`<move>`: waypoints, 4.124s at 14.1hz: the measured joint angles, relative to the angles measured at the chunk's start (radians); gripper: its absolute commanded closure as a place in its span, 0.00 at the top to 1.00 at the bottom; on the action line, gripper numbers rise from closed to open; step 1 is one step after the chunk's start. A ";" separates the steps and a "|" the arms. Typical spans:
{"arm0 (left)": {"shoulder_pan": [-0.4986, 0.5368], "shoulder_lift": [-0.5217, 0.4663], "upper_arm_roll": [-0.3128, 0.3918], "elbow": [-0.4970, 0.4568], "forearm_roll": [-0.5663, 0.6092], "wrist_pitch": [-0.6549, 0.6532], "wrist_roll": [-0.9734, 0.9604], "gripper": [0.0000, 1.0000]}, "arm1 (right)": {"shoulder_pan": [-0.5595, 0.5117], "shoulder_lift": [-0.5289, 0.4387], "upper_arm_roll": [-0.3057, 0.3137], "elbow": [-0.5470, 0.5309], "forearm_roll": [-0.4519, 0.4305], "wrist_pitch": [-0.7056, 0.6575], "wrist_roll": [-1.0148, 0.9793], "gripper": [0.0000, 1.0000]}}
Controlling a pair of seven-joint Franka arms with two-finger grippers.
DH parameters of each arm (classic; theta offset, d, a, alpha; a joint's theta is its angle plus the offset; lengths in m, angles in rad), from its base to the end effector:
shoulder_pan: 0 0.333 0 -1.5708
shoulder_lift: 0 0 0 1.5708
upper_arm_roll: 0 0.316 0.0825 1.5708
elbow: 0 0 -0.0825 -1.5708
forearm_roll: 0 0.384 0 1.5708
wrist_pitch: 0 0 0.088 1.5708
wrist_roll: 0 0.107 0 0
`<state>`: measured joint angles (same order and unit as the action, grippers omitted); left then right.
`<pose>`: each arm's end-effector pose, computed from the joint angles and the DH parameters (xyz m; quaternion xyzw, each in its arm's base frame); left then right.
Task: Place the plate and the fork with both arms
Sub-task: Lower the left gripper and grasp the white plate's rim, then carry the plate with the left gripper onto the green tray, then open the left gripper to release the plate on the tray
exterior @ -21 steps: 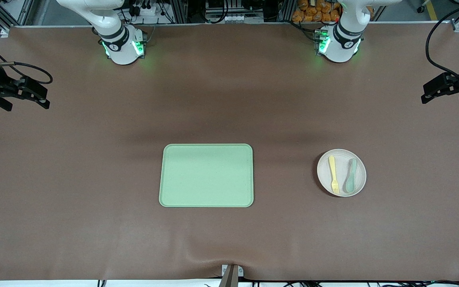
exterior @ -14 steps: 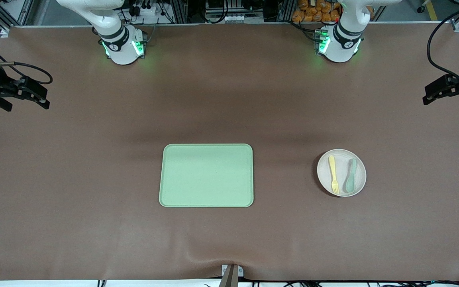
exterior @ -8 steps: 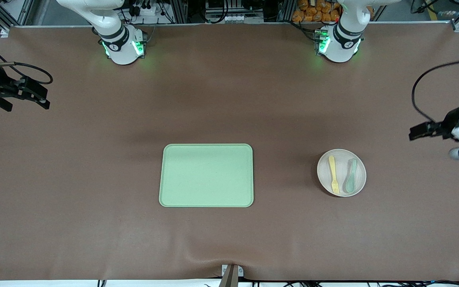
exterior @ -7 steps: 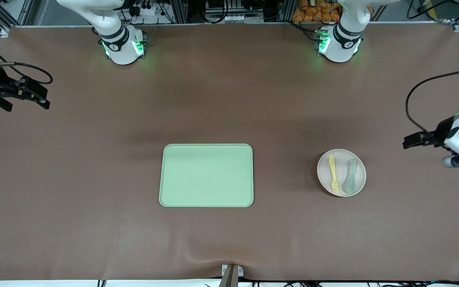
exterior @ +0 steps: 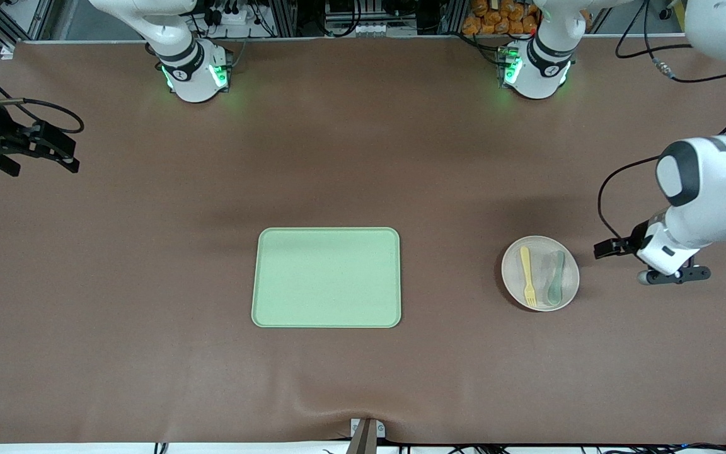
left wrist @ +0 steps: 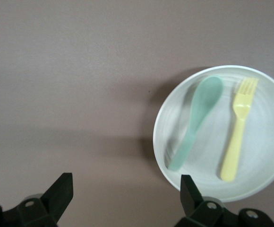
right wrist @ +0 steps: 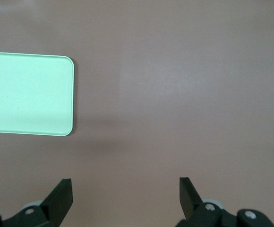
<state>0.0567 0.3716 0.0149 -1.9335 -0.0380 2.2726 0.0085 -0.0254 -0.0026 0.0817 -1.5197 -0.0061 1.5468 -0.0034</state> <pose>0.6149 0.0428 0.2916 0.9989 0.0436 -0.0157 0.0122 0.5510 0.0305 0.6479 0.9994 0.0297 0.0149 0.0028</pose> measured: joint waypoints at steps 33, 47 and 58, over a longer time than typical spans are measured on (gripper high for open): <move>-0.008 0.165 -0.219 0.028 -0.421 0.158 0.008 0.00 | 0.000 0.000 0.000 -0.003 0.000 0.000 0.000 1.00; -0.475 0.385 -0.251 0.441 -0.225 0.160 -0.627 0.00 | 0.000 0.000 -0.001 -0.004 0.000 0.000 0.000 1.00; -0.485 0.498 -0.244 0.499 -0.207 0.161 -0.613 1.00 | 0.000 0.000 -0.001 -0.005 0.000 0.000 0.000 1.00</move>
<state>-0.4283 0.8700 -0.2293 -1.4345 -0.2447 2.4337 -0.6047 -0.0254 -0.0026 0.0805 -1.5246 -0.0061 1.5469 -0.0034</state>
